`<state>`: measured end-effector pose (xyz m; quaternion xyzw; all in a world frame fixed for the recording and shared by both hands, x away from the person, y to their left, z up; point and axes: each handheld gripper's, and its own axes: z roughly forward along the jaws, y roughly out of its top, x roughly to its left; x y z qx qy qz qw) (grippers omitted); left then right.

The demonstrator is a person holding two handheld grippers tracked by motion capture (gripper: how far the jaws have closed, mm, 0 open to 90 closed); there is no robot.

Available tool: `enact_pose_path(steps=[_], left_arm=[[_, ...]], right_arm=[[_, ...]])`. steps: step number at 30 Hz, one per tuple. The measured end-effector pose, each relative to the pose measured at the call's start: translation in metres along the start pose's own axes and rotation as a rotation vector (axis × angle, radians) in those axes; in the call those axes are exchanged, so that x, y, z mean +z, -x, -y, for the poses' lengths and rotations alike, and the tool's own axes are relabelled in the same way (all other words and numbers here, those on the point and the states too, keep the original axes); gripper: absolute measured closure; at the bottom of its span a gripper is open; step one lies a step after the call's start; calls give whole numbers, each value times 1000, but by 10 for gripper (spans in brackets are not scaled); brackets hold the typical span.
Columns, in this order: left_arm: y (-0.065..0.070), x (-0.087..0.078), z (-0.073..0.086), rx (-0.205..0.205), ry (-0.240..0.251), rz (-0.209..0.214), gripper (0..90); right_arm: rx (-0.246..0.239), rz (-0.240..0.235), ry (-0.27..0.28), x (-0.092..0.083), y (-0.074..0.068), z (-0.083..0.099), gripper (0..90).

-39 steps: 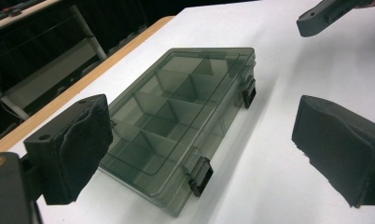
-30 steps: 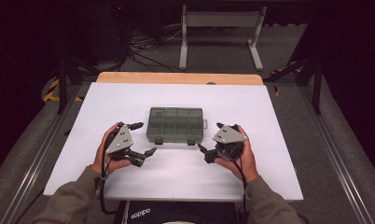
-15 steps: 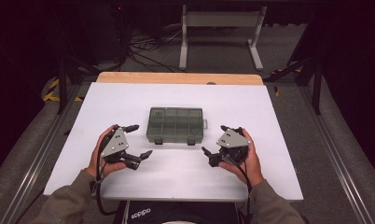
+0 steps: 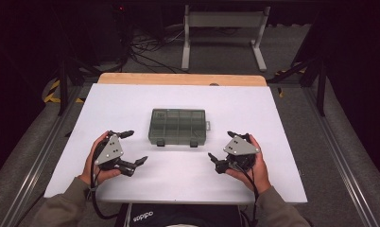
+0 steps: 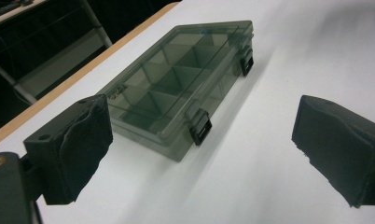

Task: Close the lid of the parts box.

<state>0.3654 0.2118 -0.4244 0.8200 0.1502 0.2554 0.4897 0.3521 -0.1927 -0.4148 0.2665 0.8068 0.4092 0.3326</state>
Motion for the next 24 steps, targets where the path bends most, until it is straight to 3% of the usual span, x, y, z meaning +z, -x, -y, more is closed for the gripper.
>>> enact_pose_path(steps=[10, 24], left_arm=[[-1, -8, 11, -1, -26, -4, 55], [-2, -26, 33, -68, -48, -29, 50]], right_arm=[[13, 15, -19, -8, 2, 12, 53], [40, 44, -31, -22, 8, 33, 44]])
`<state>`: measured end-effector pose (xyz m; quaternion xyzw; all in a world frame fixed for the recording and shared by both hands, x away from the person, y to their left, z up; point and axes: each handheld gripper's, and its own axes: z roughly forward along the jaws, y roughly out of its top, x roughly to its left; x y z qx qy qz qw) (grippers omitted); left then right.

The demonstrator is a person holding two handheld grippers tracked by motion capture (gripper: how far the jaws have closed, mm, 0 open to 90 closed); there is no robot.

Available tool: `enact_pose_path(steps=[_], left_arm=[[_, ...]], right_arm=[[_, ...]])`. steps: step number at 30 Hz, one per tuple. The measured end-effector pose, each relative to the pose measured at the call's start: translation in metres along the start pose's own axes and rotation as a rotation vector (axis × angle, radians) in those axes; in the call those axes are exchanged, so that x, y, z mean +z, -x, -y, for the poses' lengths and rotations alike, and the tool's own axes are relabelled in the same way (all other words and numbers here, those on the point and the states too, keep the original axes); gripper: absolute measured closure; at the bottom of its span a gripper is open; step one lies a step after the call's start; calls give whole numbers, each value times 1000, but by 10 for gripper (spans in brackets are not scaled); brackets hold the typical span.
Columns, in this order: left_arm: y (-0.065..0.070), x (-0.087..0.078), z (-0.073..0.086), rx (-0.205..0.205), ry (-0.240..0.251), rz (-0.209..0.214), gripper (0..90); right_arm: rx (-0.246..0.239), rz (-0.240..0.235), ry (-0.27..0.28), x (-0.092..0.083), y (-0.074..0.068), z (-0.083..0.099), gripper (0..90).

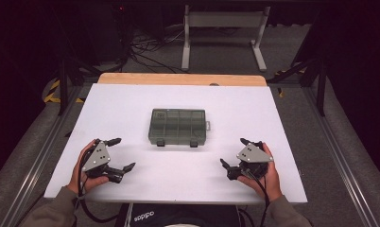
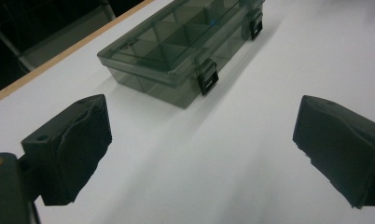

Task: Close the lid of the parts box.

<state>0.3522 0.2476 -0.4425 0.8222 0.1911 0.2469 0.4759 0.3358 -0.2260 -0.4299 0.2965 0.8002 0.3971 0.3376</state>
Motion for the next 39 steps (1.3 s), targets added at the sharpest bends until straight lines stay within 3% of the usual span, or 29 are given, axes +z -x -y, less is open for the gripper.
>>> enact_pose_path(steps=[9, 39], left_arm=[[-1, -7, 7, -25, -1, 16, 46], [3, -7, 7, -9, 2, 22, 45]], right_arm=[[9, 5, -5, -2, 0, 9, 44], [9, -12, 17, 0, -7, 7, 44]])
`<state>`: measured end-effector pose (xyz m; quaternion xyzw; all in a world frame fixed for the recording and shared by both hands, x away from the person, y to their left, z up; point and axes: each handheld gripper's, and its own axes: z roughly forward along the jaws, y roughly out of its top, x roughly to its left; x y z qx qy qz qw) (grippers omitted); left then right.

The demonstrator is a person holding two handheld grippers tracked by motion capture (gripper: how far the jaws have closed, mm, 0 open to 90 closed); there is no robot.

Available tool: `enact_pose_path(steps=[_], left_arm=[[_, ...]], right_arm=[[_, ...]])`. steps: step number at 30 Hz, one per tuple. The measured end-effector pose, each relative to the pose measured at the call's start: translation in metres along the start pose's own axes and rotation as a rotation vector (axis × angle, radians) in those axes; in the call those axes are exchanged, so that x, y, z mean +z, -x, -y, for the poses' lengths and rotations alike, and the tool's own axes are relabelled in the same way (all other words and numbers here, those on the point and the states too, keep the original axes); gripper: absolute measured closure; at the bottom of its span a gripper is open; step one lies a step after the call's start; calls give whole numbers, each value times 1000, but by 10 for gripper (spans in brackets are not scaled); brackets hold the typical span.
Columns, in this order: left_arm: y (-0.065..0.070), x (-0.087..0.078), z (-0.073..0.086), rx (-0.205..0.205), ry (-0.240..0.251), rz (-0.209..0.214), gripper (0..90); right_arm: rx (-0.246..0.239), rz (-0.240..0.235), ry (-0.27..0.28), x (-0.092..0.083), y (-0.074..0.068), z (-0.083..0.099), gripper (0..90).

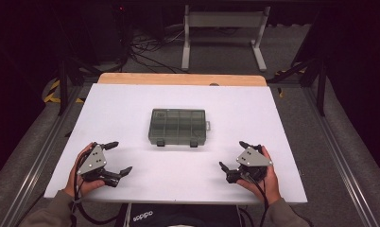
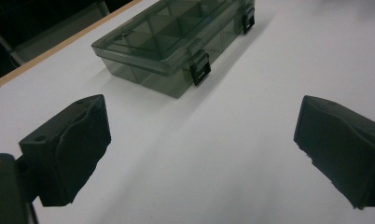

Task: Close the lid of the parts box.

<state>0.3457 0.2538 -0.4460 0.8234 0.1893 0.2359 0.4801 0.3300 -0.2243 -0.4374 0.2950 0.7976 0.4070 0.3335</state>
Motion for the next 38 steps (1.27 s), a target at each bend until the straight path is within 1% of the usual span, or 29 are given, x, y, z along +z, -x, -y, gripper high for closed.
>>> enact_pose_path(steps=[8, 12, 16, 19, 23, 27, 29, 31, 38], left_arm=[[0, 0, 0, -3, -1, 5, 45], [0, 0, 0, 7, -7, 6, 45], [1, 1, 0, 1, -9, 11, 45], [0, 2, 0, 10, -13, 9, 45], [0, 2, 0, 0, -15, 8, 45], [0, 3, 0, -1, -16, 11, 45], [-1, 4, -1, 8, -15, 13, 45], [-1, 4, -1, 5, -11, 11, 45], [-1, 6, -1, 1, -22, 14, 45]], right_arm=[[-2, -3, -1, 0, -1, 0, 44], [-5, -3, -2, 1, -1, 0, 44], [-7, -5, 0, 0, -1, -1, 44], [-11, -5, -1, 1, -1, 0, 44], [-12, -7, -2, 0, -1, 0, 44], [-12, -8, -3, 0, -1, 0, 44], [-16, -7, -3, 0, -1, 0, 44], [-20, -5, -3, 0, -1, 0, 44], [-15, -10, -3, 0, 0, 0, 44]])
